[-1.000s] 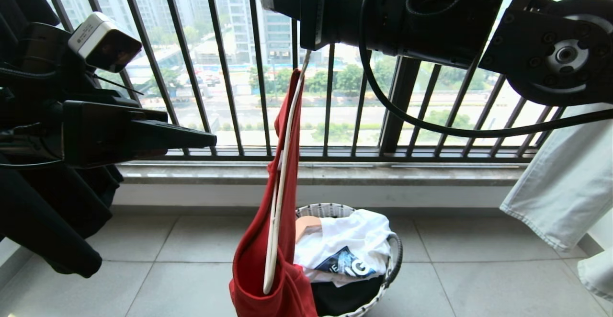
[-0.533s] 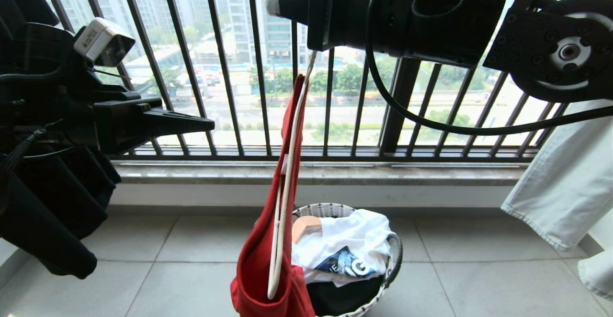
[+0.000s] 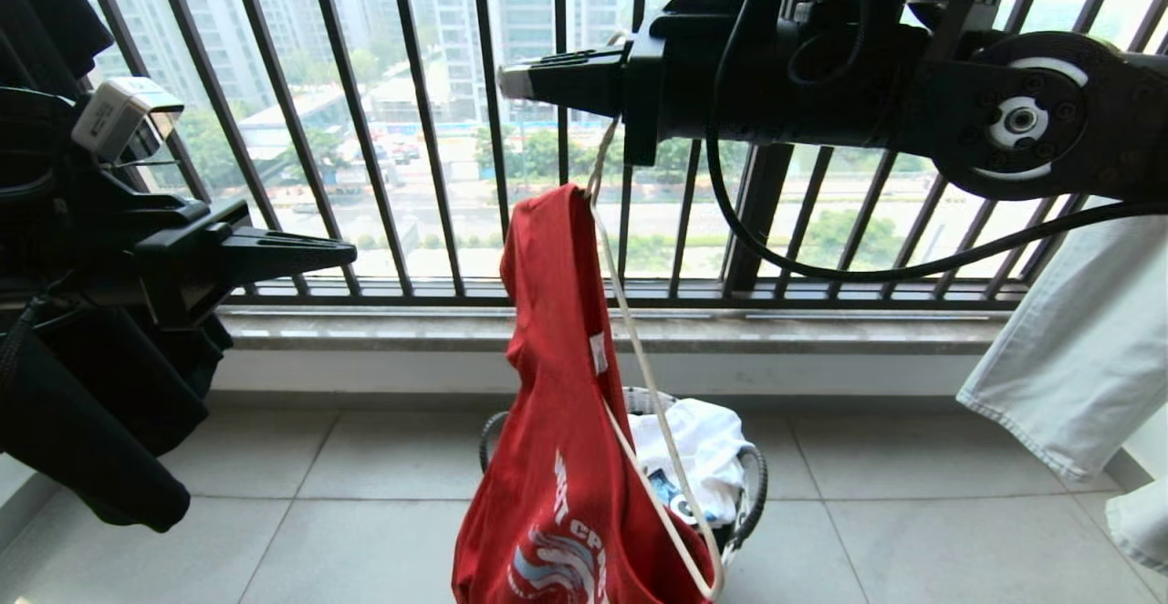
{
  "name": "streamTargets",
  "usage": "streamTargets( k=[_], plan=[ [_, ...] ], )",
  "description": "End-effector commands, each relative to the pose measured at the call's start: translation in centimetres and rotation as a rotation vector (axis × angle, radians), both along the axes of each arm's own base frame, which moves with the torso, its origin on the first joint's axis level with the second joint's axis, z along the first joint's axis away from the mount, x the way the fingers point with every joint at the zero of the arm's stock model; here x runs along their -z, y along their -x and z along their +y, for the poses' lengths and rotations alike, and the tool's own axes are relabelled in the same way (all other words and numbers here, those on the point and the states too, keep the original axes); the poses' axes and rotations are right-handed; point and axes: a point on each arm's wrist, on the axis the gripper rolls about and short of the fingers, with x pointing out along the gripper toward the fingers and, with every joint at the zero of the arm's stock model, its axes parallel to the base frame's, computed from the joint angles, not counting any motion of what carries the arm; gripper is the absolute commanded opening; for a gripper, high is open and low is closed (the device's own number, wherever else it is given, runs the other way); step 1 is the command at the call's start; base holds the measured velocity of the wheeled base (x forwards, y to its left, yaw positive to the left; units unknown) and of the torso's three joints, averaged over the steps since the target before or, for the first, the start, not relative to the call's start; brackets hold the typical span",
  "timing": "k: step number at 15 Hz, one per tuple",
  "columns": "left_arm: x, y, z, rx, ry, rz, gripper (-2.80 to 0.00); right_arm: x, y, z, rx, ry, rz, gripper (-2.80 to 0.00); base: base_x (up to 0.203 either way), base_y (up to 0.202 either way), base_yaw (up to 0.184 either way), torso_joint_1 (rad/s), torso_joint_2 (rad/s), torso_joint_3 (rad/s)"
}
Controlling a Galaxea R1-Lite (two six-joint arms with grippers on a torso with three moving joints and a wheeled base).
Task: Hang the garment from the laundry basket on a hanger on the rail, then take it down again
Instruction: Hang the clothes on the clothes rack
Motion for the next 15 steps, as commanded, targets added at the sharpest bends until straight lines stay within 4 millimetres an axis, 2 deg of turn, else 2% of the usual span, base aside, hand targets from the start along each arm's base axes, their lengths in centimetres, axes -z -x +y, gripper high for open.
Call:
streamTargets(
  k=[1, 3, 5, 8, 11, 15],
  plan=[
    [-0.1, 0.2, 0.1, 0.002, 0.004, 0.002, -2.80, 1.7, -1.7, 0.1, -0.058, 0.035, -0.007, -2.80, 0.000, 0.000, 0.000, 0.000, 0.00, 0.000],
    [0.0, 0.2, 0.1, 0.004, 0.003, -0.007, -2.80, 2.4, -2.6, -0.5, -0.143, 0.056, -0.061, -2.80, 0.000, 0.000, 0.000, 0.000, 0.00, 0.000],
    [0.2, -0.3, 0.2, 0.006, 0.004, -0.006, -2.80, 2.4, -2.2, -0.8, -0.245, 0.067, -0.051, -2.80, 0.000, 0.000, 0.000, 0.000, 0.00, 0.000],
    [0.4, -0.6, -0.5, 0.034, 0.005, 0.000, -2.80, 1.5, -0.2, -1.6, -0.342, 0.085, -0.010, -2.80, 0.000, 0.000, 0.000, 0.000, 0.00, 0.000],
    [0.2, 0.0, -0.7, 0.069, 0.020, -0.006, -2.80, 1.1, 2.6, -0.2, -0.442, 0.110, 0.044, -2.80, 0.000, 0.000, 0.000, 0.000, 0.00, 0.000],
    [0.4, -0.1, -0.1, 0.089, 0.039, -0.001, -2.80, -0.1, 4.3, -0.5, -0.472, 0.100, 0.024, -2.80, 0.000, 0.000, 0.000, 0.000, 0.00, 0.000]
  ],
)
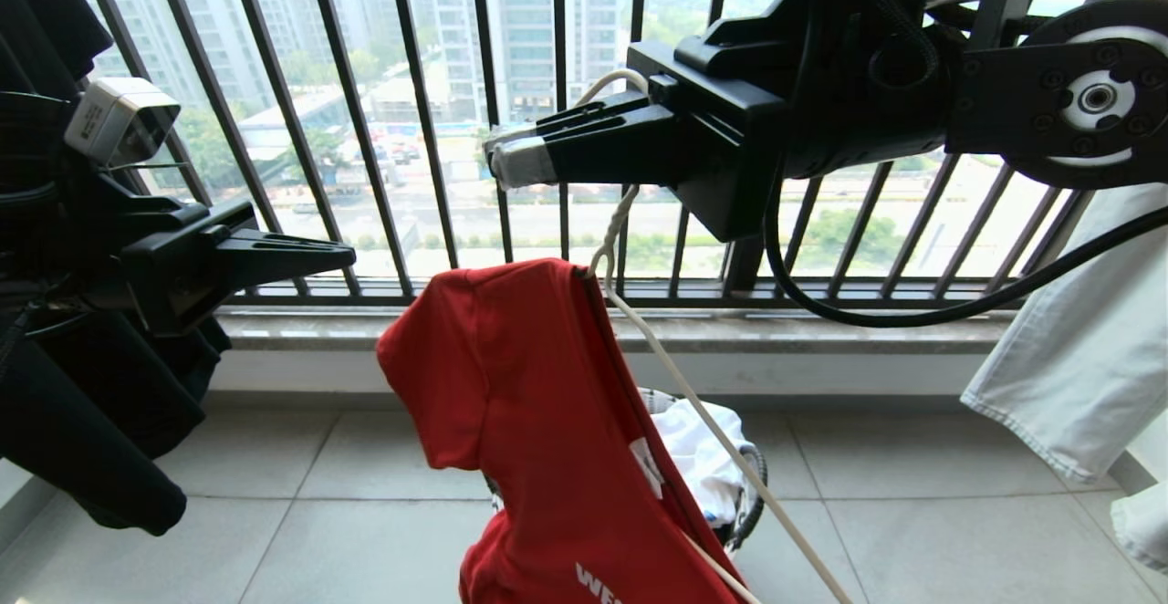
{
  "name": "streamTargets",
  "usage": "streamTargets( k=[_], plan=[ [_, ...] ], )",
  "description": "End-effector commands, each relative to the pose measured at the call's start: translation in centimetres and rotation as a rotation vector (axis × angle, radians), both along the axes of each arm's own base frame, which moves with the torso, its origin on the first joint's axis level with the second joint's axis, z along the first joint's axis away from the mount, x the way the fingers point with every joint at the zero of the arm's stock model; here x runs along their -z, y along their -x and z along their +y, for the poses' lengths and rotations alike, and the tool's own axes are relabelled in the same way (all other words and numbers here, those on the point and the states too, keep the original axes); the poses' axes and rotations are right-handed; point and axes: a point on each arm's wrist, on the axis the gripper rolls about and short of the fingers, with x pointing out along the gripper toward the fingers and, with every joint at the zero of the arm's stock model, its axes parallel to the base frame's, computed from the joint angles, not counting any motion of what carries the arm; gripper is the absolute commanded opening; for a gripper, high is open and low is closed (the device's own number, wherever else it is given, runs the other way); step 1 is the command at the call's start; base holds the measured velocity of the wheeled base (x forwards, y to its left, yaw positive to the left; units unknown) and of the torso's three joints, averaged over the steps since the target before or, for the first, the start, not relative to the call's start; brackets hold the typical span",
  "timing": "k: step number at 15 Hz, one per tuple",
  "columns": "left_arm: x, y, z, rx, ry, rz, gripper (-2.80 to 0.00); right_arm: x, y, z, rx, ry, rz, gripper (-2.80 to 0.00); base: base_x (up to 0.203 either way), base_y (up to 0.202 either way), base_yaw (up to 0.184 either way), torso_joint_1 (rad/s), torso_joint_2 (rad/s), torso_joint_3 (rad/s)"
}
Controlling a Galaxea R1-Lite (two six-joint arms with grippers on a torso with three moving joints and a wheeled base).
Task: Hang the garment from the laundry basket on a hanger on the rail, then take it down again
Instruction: Hang the clothes on the clothes rack
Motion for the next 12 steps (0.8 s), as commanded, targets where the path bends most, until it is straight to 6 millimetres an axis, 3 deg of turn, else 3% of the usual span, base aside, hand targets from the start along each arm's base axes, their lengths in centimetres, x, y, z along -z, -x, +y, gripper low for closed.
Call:
streamTargets(
  k=[1, 5, 6, 10, 12],
  plan=[
    [0.1, 0.1, 0.1, 0.005, 0.003, -0.001, -2.80, -0.8, 1.3, -0.4, -0.025, -0.007, -0.005, -2.80, 0.000, 0.000, 0.000, 0.000, 0.00, 0.000],
    [0.8, 0.1, 0.1, 0.005, -0.004, -0.060, -2.80, -1.6, 3.7, -1.1, -0.082, 0.022, 0.037, -2.80, 0.000, 0.000, 0.000, 0.000, 0.00, 0.000],
    [1.0, -0.1, 0.0, 0.007, -0.003, -0.054, 0.00, -1.7, 4.2, -1.1, -0.093, 0.023, 0.038, -2.80, 0.000, 0.000, 0.000, 0.000, 0.00, 0.000],
    [2.3, -0.5, -1.1, 0.050, 0.002, -0.011, 0.00, -2.4, 5.2, -0.9, -0.118, 0.006, 0.014, -2.80, 0.000, 0.000, 0.000, 0.000, 0.00, 0.000],
    [4.0, -1.7, -1.9, 0.080, 0.006, 0.038, 0.00, -2.5, 5.3, -0.9, -0.118, 0.002, 0.010, -2.80, 0.000, 0.000, 0.000, 0.000, 0.00, 0.000]
  ],
)
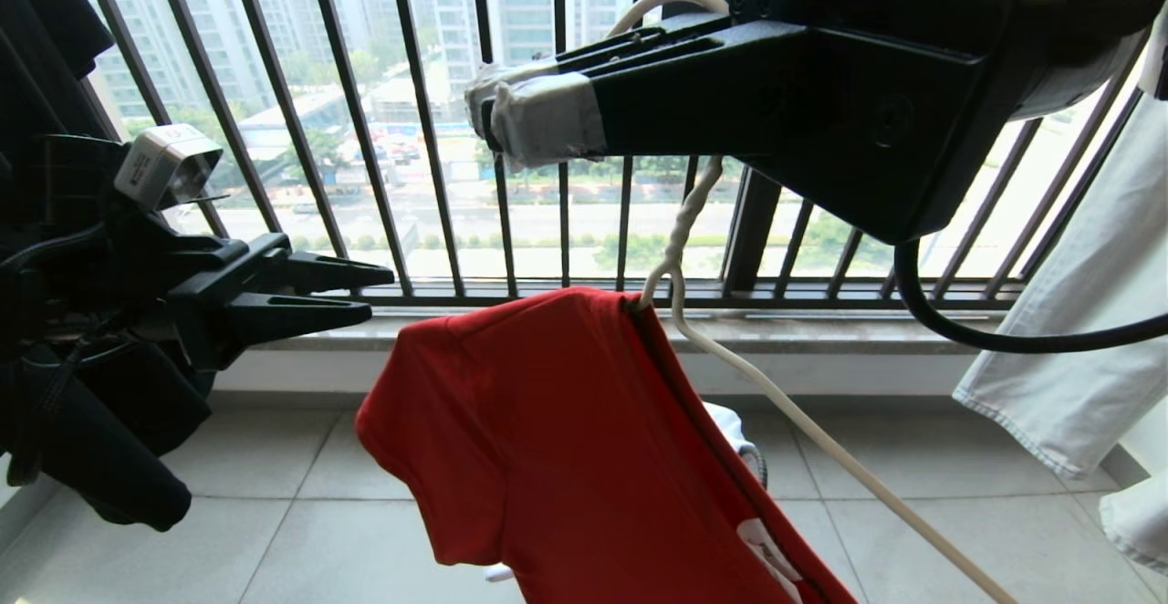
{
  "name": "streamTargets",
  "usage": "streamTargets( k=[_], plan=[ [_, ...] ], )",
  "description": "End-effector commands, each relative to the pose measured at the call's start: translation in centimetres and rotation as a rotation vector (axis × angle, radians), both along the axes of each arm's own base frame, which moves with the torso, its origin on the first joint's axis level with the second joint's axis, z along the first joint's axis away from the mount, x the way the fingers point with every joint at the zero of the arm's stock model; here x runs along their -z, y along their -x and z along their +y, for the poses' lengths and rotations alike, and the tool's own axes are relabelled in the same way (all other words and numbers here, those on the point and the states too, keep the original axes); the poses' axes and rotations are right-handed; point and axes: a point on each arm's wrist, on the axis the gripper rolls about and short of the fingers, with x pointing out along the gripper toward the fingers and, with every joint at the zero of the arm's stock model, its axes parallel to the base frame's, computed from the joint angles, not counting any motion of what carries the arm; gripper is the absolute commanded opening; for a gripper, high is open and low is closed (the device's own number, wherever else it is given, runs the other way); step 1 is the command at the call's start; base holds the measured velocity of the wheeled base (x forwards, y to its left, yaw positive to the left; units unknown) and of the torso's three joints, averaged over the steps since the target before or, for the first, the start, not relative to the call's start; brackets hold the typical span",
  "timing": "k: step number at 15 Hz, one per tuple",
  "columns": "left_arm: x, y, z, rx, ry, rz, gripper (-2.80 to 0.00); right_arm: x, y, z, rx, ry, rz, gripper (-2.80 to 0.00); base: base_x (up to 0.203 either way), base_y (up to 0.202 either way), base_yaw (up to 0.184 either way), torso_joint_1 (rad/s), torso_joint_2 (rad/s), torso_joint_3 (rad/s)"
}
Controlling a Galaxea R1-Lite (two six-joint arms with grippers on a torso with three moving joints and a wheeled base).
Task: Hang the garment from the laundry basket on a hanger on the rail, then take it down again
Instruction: Hang the clothes on the clothes rack
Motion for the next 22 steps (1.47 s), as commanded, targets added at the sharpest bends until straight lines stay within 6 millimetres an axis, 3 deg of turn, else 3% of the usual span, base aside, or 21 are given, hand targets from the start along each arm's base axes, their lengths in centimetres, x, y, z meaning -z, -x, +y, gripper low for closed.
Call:
streamTargets(
  k=[1, 3, 9, 22],
  plan=[
    [2.1, -1.6, -0.8, 0.036, 0.006, 0.053, 0.00, -0.2, 0.2, -0.1, -0.008, -0.005, -0.006, -2.80, 0.000, 0.000, 0.000, 0.000, 0.00, 0.000],
    [3.3, -2.4, -1.5, 0.059, 0.006, 0.076, 0.00, -0.3, 0.3, -0.2, -0.008, -0.007, -0.009, -2.80, 0.000, 0.000, 0.000, 0.000, 0.00, 0.000],
    [3.7, -1.8, -3.5, 0.126, 0.004, 0.054, 0.00, -0.4, 0.3, -0.3, -0.005, -0.011, -0.013, -2.80, 0.000, 0.000, 0.000, 0.000, 0.00, 0.000],
    [0.2, 0.7, -4.1, 0.152, 0.006, 0.014, 0.00, -1.4, 1.0, -0.6, -0.057, -0.065, -0.067, -2.80, 0.000, 0.000, 0.000, 0.000, 0.00, 0.000]
  ],
)
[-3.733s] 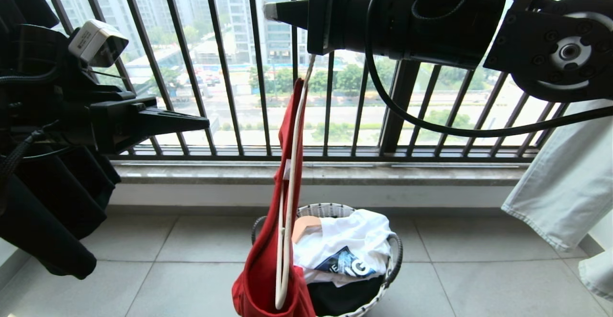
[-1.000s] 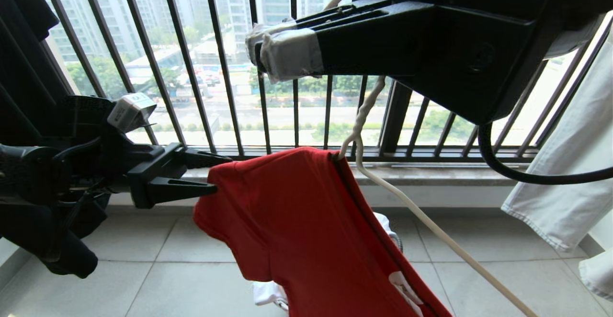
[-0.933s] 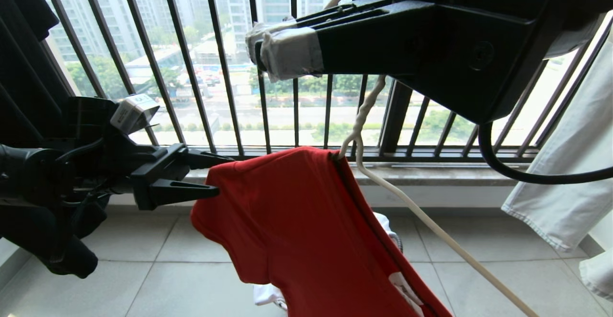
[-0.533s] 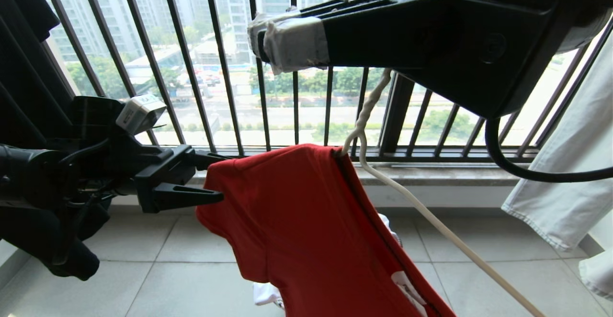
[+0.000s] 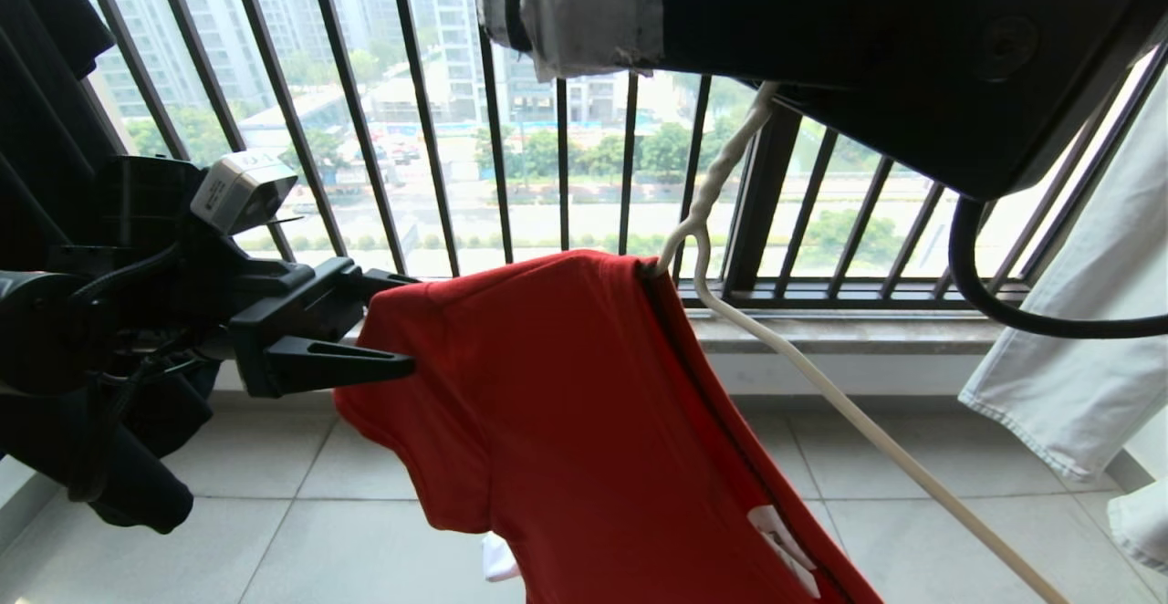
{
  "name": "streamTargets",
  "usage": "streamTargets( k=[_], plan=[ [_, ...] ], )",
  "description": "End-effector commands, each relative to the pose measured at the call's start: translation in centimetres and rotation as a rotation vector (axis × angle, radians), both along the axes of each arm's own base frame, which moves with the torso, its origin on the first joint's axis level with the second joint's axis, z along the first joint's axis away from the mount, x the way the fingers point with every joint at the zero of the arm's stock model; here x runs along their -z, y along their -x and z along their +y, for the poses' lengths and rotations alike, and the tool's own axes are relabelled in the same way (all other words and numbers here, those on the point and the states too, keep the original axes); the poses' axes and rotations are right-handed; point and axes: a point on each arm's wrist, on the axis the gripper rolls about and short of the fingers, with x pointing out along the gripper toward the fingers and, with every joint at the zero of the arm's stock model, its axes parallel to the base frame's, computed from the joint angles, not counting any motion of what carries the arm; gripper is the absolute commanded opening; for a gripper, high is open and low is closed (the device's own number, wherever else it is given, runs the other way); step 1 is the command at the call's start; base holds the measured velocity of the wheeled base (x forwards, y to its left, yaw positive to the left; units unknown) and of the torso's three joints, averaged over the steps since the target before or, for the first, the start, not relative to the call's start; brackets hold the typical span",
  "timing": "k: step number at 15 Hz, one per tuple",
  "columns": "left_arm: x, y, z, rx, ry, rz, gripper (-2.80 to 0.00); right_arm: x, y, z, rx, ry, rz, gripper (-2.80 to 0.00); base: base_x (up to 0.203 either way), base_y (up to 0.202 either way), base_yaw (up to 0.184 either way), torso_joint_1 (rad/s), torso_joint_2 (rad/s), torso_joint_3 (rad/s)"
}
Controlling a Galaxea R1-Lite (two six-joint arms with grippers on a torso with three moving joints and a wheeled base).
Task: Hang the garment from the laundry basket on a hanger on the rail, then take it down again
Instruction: Hang the clothes on the clothes rack
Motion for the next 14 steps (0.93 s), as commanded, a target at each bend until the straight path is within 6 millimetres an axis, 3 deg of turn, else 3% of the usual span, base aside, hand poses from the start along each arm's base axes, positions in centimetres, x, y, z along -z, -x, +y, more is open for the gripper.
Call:
streamTargets(
  k=[1, 11, 14],
  plan=[
    [-1.0, 0.7, -0.2, 0.015, 0.005, -0.024, 0.00, 0.0, 0.1, 0.1, -0.014, -0.010, -0.011, -2.80, 0.000, 0.000, 0.000, 0.000, 0.00, 0.000],
    [-3.1, 2.5, 0.1, 0.011, 0.011, -0.097, 0.00, -0.9, -0.1, 0.7, -0.081, -0.145, -0.161, -2.80, 0.000, 0.000, 0.000, 0.000, 0.00, 0.000],
    [-3.4, 0.8, 0.0, 0.008, 0.013, -0.114, 0.00, -0.9, -2.0, 0.5, -0.038, -0.148, -0.137, -2.80, 0.000, 0.000, 0.000, 0.000, 0.00, 0.000]
  ],
)
